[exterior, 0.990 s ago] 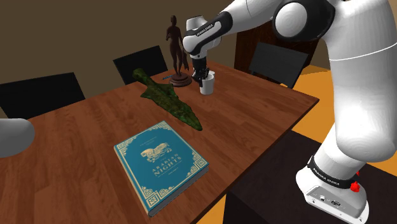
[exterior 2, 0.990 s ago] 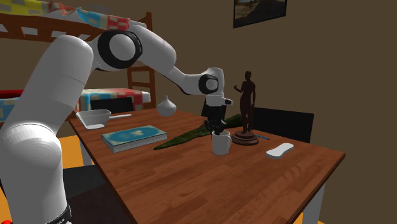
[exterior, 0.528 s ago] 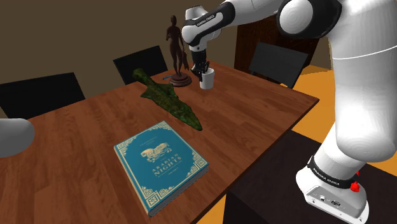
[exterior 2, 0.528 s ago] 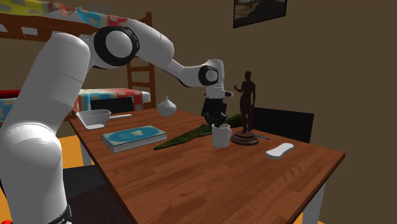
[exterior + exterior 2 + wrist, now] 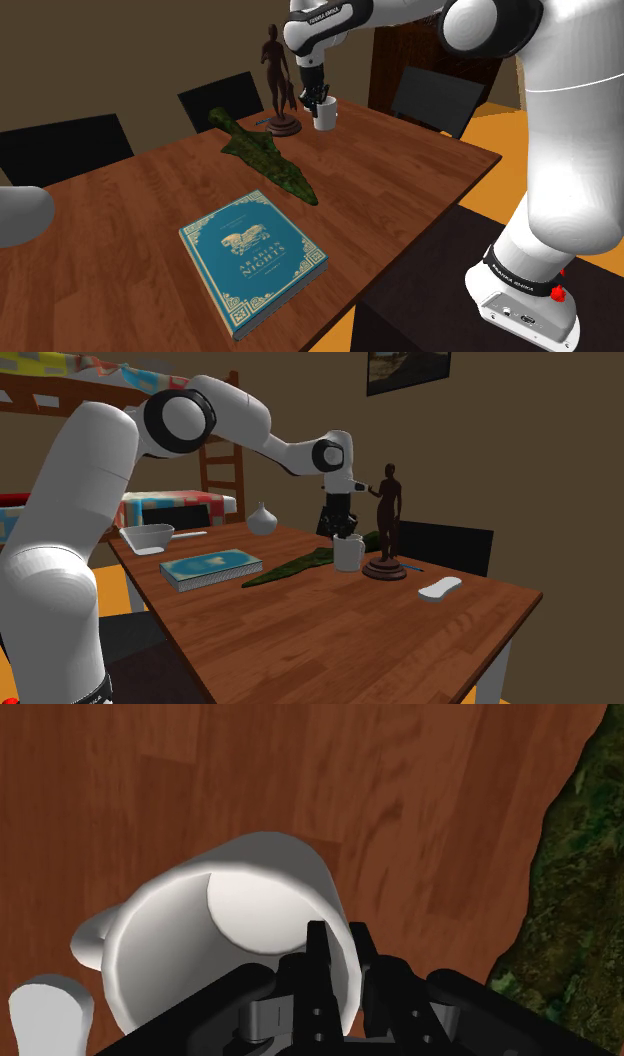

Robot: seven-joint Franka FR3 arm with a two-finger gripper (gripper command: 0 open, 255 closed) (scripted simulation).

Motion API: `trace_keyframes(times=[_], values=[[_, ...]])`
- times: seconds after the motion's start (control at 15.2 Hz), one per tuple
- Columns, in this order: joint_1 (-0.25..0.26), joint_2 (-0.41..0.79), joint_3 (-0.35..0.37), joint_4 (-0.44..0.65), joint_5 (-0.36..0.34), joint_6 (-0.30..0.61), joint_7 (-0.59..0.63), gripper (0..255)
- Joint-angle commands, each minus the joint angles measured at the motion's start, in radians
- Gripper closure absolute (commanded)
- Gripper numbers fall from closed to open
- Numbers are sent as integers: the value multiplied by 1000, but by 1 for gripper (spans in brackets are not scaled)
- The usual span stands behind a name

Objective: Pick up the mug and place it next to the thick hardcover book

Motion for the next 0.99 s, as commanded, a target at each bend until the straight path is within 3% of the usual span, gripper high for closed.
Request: trace_keyframes(times=[0.0, 0.92], values=[[0, -4, 0, 22, 0, -26, -1, 255], [-5, -1, -2, 216, 1, -217, -7, 255]])
